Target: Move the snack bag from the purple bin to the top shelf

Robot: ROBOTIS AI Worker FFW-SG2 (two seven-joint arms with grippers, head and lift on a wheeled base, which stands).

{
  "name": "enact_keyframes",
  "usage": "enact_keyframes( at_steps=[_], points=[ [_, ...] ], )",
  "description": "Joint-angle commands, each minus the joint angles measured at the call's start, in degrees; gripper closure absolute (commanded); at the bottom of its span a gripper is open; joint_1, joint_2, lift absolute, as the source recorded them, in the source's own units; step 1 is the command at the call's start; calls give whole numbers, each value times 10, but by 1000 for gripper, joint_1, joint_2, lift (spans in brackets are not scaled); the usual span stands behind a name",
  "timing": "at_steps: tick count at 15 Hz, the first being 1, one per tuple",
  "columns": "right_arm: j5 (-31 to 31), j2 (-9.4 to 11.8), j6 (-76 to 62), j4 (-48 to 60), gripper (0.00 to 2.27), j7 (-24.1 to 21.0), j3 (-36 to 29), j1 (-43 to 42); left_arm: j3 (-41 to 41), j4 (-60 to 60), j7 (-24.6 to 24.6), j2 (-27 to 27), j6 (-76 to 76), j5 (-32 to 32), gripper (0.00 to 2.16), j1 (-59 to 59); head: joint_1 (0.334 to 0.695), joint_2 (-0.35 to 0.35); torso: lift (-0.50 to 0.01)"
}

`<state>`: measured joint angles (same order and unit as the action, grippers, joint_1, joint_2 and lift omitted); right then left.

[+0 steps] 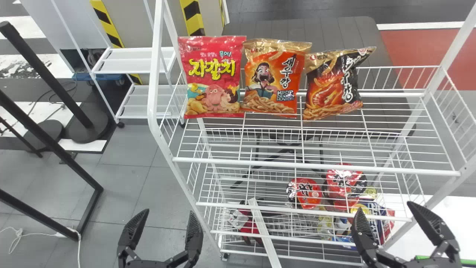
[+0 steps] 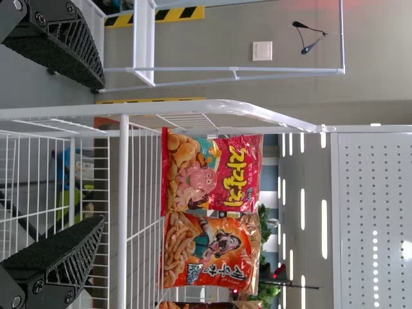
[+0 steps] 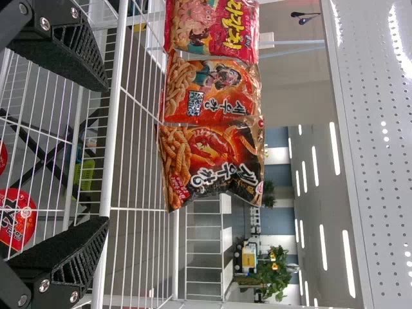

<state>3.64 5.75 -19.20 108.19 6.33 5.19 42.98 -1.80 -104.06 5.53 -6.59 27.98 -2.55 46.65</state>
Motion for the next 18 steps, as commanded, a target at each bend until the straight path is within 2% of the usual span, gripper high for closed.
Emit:
enact_keyframes(
  at_steps=[1, 14, 18],
  points=[
    [0, 1, 0, 0, 93, 0, 0, 0, 0, 0, 0, 0, 0, 0, 80, -1, 695, 143, 0],
    [-5, 1, 0, -3, 97, -1, 4, -4, -2, 1, 2, 3, 0, 0, 80, -2, 695, 145, 0],
    [-4, 1, -5, -3, 87, -12, 11, -2, -2, 1, 2, 3, 0, 0, 80, -2, 695, 147, -19]
  ],
)
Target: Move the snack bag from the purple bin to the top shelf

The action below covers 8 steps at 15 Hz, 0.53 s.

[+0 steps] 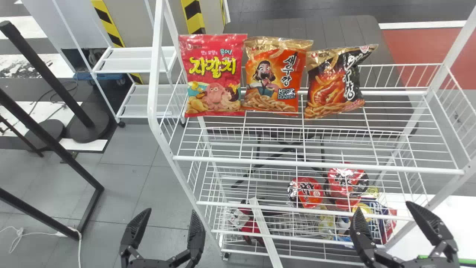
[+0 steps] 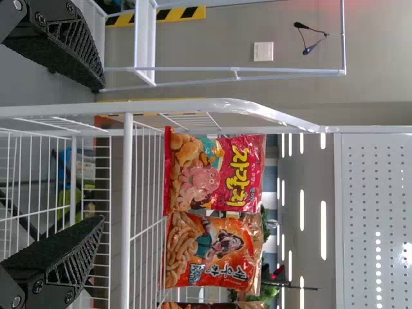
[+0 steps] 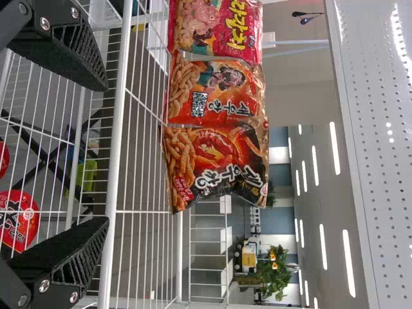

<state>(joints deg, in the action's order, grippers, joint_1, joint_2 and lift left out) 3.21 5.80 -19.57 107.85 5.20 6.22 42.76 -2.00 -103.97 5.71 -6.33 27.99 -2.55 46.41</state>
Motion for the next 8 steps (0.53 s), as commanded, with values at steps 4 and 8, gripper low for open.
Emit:
enact_keyframes(
  at_steps=[4, 8],
  points=[
    [0, 0, -3, 3, 83, -4, 2, 2, 0, 0, 0, -1, 0, 0, 80, 1, 695, 149, -34],
    [0, 2, -7, 6, 80, -6, 2, 6, -1, -3, 0, -2, 0, 0, 80, 2, 695, 149, -50]
  ],
)
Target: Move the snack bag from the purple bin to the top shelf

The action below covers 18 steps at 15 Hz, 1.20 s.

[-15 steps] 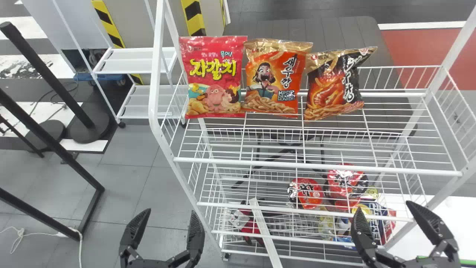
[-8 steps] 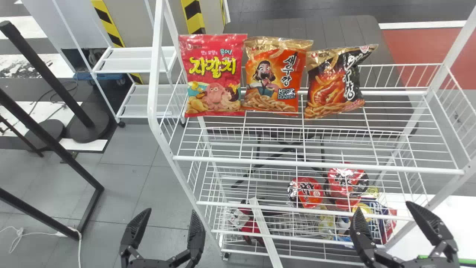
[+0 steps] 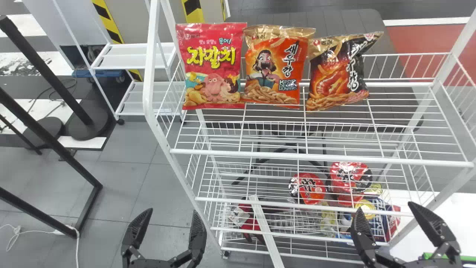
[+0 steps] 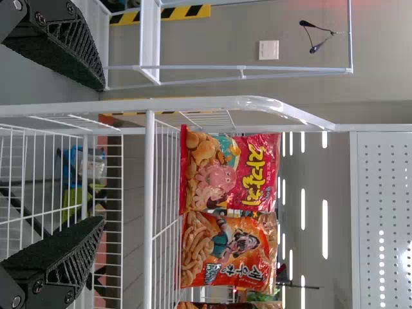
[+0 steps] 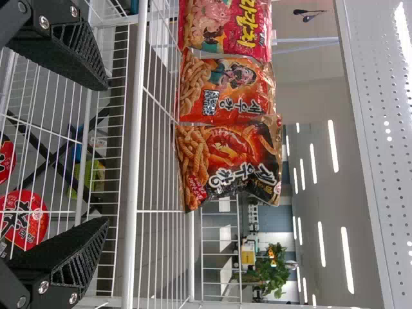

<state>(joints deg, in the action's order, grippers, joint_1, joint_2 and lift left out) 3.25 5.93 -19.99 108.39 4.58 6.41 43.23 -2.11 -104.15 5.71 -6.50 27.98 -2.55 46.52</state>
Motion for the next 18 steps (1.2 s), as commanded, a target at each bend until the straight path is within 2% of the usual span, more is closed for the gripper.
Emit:
enact_keyframes(
  at_steps=[1, 18],
  points=[
    [0, 0, -4, 1, 80, 0, 0, 2, -1, -2, 0, 0, 0, 0, 80, 1, 695, 148, -54],
    [-2, 5, -11, 6, 80, -6, 3, 9, -5, -2, 4, -1, 0, 4, 80, 6, 695, 142, -121]
  ],
)
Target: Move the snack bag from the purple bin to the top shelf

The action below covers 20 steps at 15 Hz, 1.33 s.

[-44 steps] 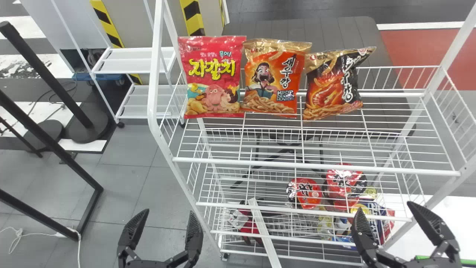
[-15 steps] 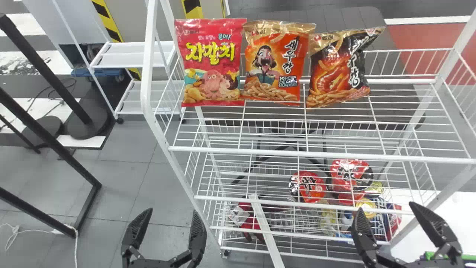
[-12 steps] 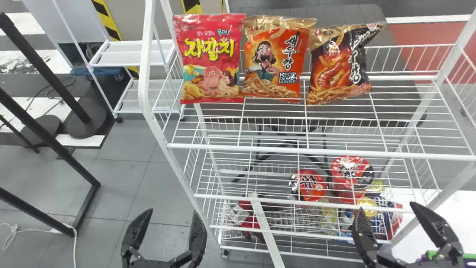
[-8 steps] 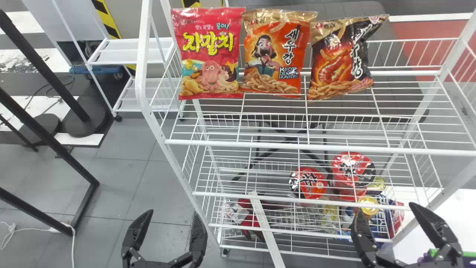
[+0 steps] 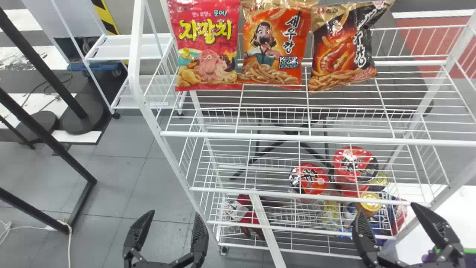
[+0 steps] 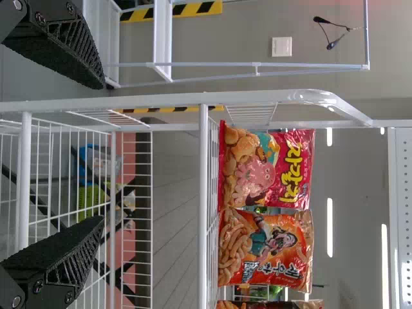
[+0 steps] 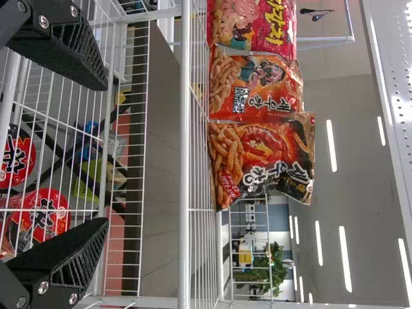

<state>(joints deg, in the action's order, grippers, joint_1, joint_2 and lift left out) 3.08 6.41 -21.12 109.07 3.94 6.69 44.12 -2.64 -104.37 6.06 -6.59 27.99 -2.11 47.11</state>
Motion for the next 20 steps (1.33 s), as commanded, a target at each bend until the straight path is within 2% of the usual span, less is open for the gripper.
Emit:
enact_keyframes(
  at_steps=[1, 20],
  points=[
    [0, 0, 0, 0, 80, 0, 0, 0, 0, 0, 0, 0, 0, 0, 80, 0, 695, 142, -126],
    [-11, 2, 3, -1, 76, -8, 8, -4, -2, 1, 7, 1, 9, 2, 80, 3, 695, 153, -201]
  ],
)
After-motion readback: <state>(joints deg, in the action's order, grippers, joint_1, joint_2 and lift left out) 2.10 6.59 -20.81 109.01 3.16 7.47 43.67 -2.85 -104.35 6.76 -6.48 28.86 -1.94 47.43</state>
